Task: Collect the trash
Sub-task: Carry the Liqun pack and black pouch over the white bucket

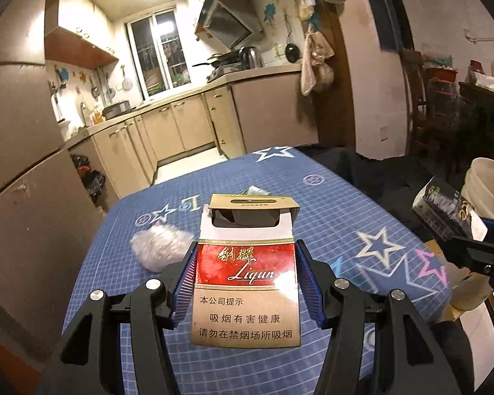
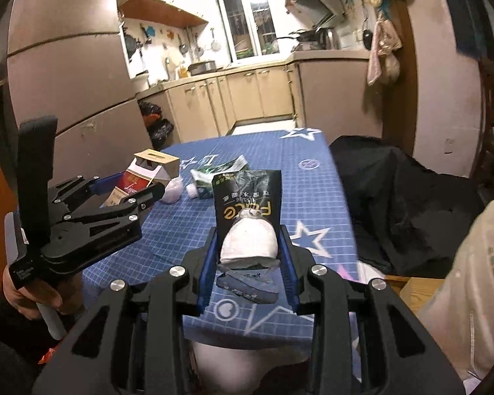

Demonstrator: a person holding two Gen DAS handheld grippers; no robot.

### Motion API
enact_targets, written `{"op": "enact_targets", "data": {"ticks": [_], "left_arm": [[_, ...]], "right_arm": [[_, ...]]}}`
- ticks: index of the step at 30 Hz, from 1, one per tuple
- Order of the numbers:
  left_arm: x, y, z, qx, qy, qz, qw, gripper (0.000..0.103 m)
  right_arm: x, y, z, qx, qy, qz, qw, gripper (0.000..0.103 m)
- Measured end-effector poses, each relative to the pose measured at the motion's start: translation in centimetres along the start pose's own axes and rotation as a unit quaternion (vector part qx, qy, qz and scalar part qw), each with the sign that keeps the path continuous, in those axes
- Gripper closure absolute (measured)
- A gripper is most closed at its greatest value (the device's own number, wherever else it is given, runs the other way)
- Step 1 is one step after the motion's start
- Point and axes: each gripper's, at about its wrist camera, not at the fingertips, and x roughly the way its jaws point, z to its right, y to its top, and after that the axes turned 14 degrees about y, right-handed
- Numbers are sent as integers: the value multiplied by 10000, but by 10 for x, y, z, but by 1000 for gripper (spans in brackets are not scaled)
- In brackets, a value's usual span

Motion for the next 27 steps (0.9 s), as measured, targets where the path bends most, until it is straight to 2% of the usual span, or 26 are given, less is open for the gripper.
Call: {"op": "enact_targets", "data": {"ticks": [8,13,27], "left_arm": [[-13,23,34,200,-237,278,9991,45],[-22,40,68,373,-495,455,9970,45],[-61,79,180,937,-1261,1020,9823,45]], "right_arm": [[-42,2,17,105,-448,389,9982,70],[-72,5,35,144,-811,630,9946,70],[-159,-13,96,502,-1900,1089,9744,70]]}}
